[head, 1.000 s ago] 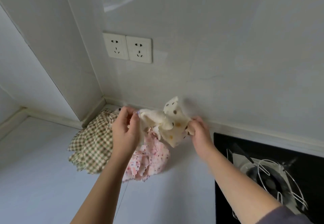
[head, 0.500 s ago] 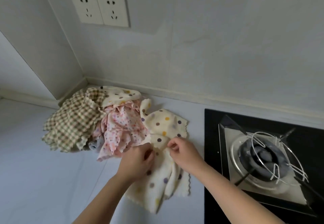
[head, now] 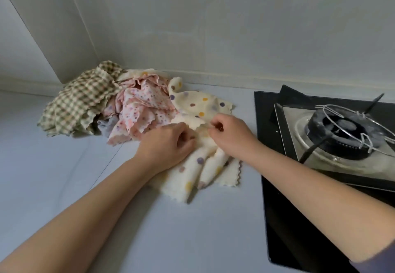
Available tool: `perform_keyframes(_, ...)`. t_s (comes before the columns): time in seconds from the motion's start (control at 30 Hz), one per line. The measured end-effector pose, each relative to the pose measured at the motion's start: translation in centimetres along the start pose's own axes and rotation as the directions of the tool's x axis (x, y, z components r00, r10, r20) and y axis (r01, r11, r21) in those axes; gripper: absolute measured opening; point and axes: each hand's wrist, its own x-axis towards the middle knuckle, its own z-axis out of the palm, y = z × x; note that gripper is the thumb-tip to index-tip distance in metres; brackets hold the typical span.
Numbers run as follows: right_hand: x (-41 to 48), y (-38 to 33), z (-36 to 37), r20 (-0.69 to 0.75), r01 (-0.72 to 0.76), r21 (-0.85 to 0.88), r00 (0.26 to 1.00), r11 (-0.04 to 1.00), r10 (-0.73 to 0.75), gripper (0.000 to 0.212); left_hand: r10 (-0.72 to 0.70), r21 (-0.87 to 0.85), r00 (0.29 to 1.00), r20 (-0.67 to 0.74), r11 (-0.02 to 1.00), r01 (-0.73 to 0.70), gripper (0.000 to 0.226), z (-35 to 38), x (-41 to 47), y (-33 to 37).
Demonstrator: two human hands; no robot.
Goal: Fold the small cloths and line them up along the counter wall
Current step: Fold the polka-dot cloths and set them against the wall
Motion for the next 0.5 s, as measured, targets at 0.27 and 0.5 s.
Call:
perform_keyframes(0.27, -7.1, -2.1, 0.1, -0.262, -0.119, 0.339, 0.941, 0.933, 0.215, 0.014, 0.029, 0.082, 0.986, 0.162, 0.996, -0.043, 0.066, -1.7, -3.2, 1.2)
perform_keyframes(0.5, -9.1, -2.9, 0.2, -0.187, -0.188, 0.406, 0.941, 0.894, 0.283, 0.041, 0.072, -0.092, 0.946, 0.316, 0.995, -0.045, 0.066, -2.7, -5.0, 0.5)
